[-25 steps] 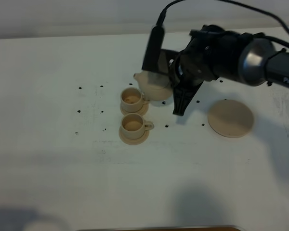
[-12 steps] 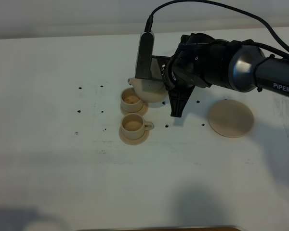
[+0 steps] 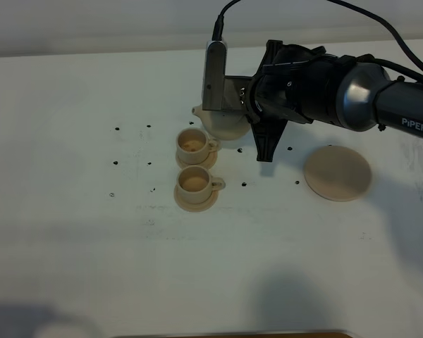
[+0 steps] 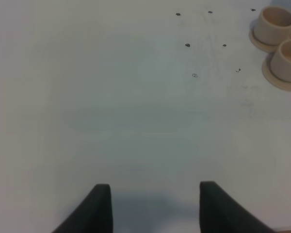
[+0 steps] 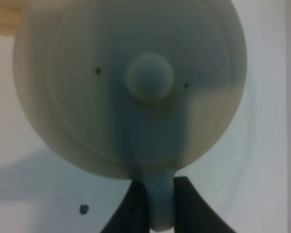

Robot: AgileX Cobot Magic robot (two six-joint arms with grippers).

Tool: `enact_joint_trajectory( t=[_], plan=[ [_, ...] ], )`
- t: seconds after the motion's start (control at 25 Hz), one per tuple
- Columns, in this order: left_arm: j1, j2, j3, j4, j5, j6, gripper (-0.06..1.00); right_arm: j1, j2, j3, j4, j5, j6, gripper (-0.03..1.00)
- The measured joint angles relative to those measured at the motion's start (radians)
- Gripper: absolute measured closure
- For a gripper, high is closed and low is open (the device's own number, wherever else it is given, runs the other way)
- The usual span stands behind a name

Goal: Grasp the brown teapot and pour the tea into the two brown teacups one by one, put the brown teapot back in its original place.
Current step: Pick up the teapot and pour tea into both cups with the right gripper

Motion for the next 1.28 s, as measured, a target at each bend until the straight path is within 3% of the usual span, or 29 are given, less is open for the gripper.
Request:
enact_joint_trajectory(
  t=[1.28],
  plan=[
    [0.0,0.0,0.0,0.0,0.0,0.0,0.47,0.012,0.067,-0.002,-0.169,-0.02,0.0,0.88]
  ],
)
